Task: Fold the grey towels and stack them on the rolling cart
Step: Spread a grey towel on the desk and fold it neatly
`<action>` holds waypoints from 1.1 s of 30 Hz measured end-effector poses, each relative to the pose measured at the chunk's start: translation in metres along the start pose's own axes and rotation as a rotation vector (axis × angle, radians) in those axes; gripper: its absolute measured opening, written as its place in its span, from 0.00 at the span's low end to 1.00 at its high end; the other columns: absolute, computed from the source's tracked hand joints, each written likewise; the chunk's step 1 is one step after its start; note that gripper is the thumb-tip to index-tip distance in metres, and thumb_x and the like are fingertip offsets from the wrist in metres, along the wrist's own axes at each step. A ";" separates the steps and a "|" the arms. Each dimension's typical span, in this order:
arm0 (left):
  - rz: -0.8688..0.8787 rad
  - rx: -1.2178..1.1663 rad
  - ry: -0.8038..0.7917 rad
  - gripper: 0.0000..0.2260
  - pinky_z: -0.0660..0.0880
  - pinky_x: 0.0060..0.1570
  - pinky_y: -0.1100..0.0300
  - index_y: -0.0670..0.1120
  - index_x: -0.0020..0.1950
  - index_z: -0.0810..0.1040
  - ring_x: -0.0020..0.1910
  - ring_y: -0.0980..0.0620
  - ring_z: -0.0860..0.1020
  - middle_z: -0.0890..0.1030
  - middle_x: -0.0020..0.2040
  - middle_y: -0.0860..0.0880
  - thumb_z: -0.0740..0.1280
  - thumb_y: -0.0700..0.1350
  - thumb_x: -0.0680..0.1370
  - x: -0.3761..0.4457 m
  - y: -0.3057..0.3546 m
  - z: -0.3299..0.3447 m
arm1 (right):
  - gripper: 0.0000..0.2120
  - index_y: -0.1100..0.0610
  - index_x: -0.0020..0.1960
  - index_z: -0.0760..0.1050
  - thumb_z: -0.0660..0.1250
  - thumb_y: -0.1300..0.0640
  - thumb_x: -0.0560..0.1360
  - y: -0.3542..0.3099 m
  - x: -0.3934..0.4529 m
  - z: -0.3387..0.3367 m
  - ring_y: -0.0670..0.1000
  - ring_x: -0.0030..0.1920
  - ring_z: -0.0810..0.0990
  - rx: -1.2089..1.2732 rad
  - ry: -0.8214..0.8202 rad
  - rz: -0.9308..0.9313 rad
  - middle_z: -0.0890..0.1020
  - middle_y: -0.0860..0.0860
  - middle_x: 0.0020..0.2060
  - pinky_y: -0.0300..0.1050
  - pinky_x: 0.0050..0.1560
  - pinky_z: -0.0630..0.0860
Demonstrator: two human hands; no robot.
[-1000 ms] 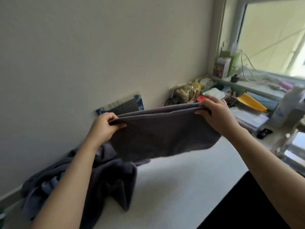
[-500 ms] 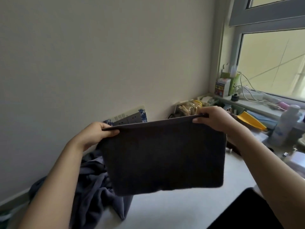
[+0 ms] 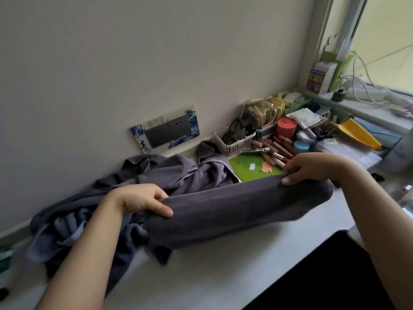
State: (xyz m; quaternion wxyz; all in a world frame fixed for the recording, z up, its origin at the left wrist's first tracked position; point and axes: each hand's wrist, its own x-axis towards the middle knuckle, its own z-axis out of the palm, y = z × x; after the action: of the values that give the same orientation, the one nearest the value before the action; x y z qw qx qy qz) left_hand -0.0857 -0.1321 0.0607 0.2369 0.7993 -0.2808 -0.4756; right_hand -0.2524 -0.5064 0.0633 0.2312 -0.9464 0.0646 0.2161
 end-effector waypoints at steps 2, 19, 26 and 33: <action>0.035 -0.055 -0.043 0.30 0.74 0.40 0.65 0.39 0.44 0.82 0.39 0.55 0.79 0.83 0.40 0.47 0.79 0.61 0.54 0.007 -0.005 -0.003 | 0.06 0.45 0.38 0.77 0.69 0.45 0.71 0.002 -0.001 -0.007 0.40 0.39 0.77 0.061 -0.102 -0.009 0.81 0.43 0.37 0.36 0.44 0.69; -0.188 0.211 0.551 0.11 0.67 0.35 0.60 0.47 0.33 0.75 0.39 0.49 0.77 0.77 0.32 0.49 0.76 0.47 0.68 0.141 -0.045 0.033 | 0.12 0.53 0.54 0.78 0.68 0.48 0.73 0.040 0.132 0.059 0.54 0.61 0.72 -0.070 0.150 0.198 0.78 0.52 0.51 0.46 0.57 0.67; -0.111 0.153 0.865 0.20 0.72 0.57 0.50 0.46 0.62 0.68 0.60 0.43 0.72 0.71 0.64 0.45 0.70 0.48 0.74 0.161 -0.065 0.057 | 0.17 0.45 0.62 0.74 0.66 0.53 0.74 0.051 0.152 0.110 0.57 0.66 0.65 -0.129 0.488 0.233 0.72 0.50 0.65 0.49 0.65 0.55; -0.098 -0.148 0.932 0.36 0.66 0.67 0.52 0.44 0.76 0.52 0.70 0.43 0.67 0.65 0.72 0.40 0.69 0.44 0.75 0.148 -0.089 0.097 | 0.20 0.43 0.66 0.71 0.66 0.49 0.74 0.023 0.132 0.177 0.55 0.71 0.60 -0.059 0.434 0.138 0.65 0.48 0.72 0.51 0.67 0.53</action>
State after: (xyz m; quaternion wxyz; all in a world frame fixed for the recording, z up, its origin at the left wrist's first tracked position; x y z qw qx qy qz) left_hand -0.0945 -0.1776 -0.1314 0.3712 0.9208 -0.0721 -0.0957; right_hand -0.2055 -0.4478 -0.1456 0.1690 -0.9703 0.1711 0.0245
